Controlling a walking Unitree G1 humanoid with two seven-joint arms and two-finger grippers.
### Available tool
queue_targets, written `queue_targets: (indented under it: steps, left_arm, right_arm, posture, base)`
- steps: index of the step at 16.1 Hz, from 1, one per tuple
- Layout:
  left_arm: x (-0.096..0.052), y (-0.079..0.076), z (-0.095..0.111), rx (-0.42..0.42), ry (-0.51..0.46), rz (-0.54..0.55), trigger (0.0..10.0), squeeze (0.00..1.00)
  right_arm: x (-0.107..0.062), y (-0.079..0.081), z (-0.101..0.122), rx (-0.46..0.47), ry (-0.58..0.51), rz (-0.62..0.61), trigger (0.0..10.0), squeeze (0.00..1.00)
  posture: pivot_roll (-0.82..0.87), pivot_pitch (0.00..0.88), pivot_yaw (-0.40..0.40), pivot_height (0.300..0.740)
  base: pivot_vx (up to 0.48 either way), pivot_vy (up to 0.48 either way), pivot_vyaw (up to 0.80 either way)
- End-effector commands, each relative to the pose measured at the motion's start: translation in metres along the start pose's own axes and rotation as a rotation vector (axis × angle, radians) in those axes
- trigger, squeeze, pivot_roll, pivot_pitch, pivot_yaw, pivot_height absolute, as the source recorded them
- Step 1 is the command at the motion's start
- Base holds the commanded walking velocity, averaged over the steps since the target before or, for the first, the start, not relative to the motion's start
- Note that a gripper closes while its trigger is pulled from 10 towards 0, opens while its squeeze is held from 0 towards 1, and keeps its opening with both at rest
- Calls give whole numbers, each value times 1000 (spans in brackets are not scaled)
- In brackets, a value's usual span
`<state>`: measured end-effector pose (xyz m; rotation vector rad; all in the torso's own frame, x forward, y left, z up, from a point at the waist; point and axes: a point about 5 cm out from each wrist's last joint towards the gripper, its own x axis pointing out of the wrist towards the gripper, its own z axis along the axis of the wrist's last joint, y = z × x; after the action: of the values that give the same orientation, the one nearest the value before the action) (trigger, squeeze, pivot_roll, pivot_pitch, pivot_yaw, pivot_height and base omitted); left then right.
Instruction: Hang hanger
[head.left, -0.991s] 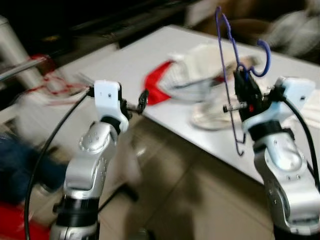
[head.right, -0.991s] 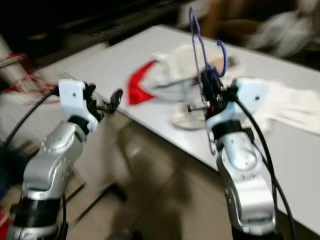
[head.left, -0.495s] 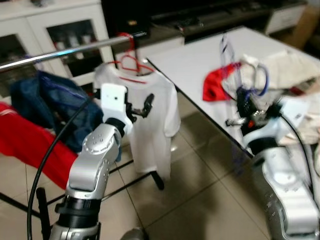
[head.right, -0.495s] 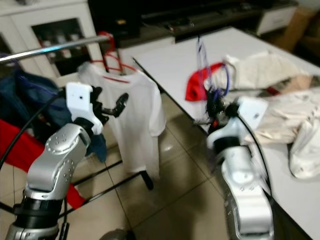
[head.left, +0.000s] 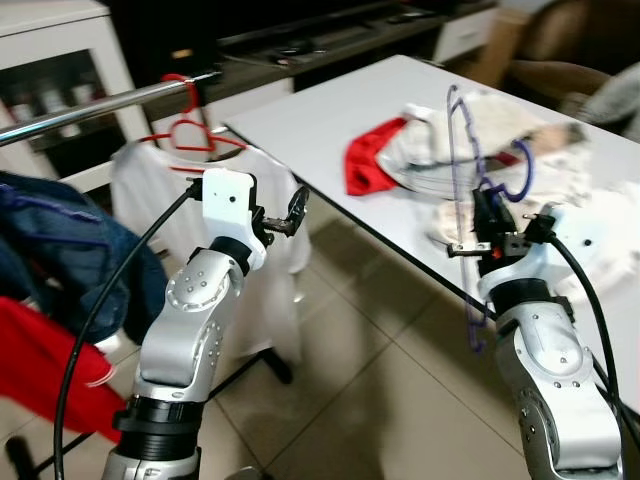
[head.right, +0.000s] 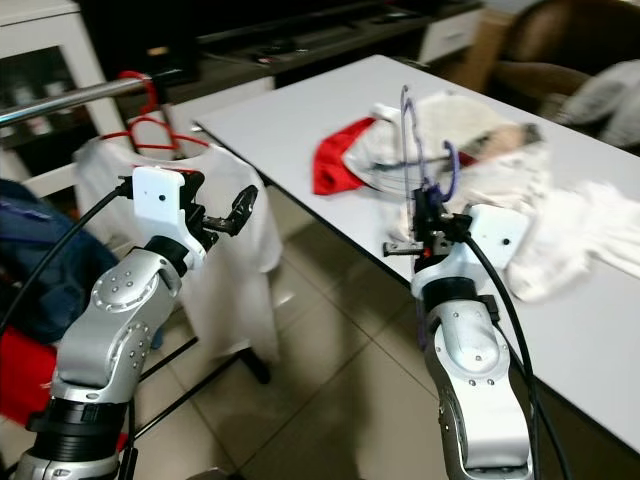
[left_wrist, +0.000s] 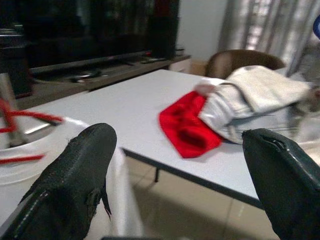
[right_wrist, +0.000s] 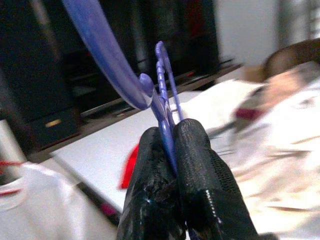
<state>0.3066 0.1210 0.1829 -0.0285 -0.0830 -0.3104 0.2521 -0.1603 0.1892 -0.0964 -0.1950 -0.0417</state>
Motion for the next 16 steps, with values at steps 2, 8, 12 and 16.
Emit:
queue_targets:
  steps: [2, 8, 12, 16]
  left_arm:
    - [3, -3, 1, 5, -9, -2, 10000, 0]
    - [4, -3, 3, -9, -24, 2, 10000, 0]
    - [7, -4, 3, -12, -25, -7, 10000, 0]
    - [8, -4, -2, -32, 6, -11, 10000, 0]
  right_arm:
    - [0, 0, 0, 48, 3, -6, 10000, 0]
    - [4, -3, 5, 54, -84, -72, 10000, 0]
    - [6, -5, 6, 58, -122, -108, 10000, 0]
    - [1, -8, -12, 100, 11, -190, 10000, 0]
  posture:
    - [-93, 0, -5, 740]
    - [-97, 0, -13, 740]
    - [-101, 0, -1, 740]
    - [-105, 4, 5, 740]
  base:
    - [0, 0, -800]
    - [0, 0, -400]
    - [0, 0, -800]
    - [0, 0, -800]
